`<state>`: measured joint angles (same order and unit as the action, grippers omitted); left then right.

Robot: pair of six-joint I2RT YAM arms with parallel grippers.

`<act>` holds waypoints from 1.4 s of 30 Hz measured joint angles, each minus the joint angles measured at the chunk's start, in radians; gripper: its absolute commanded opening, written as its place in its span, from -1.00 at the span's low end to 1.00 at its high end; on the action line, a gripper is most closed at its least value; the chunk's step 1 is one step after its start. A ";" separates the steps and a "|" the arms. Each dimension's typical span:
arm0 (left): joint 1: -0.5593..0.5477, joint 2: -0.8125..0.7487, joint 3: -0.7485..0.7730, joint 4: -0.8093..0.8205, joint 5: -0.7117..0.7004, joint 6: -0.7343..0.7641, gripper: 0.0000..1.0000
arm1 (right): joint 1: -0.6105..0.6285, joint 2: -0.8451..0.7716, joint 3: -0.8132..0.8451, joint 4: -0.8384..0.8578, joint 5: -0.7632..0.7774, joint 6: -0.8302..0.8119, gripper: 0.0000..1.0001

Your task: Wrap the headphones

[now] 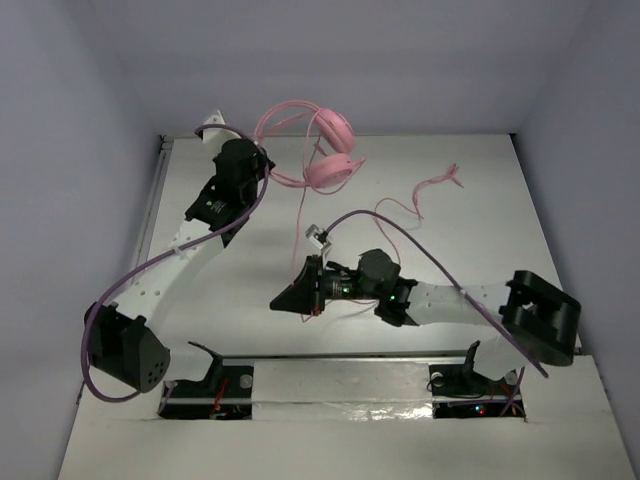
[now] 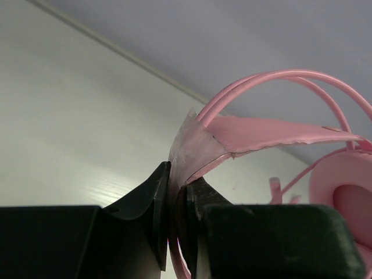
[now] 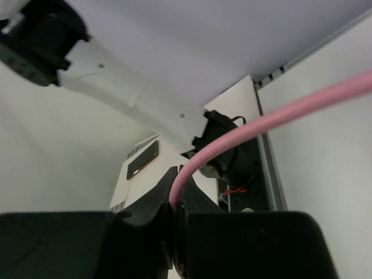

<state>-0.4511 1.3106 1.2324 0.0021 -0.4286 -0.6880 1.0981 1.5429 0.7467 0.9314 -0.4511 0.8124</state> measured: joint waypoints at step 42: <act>-0.126 -0.043 0.055 -0.482 0.369 0.618 -1.00 | -0.076 -0.214 0.578 -1.370 0.976 -0.631 -0.97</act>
<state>-0.5770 1.2671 1.2869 -0.4797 -0.0601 -0.0700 1.0225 1.3289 1.3243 -0.4385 0.5247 0.1814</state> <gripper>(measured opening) 0.091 0.054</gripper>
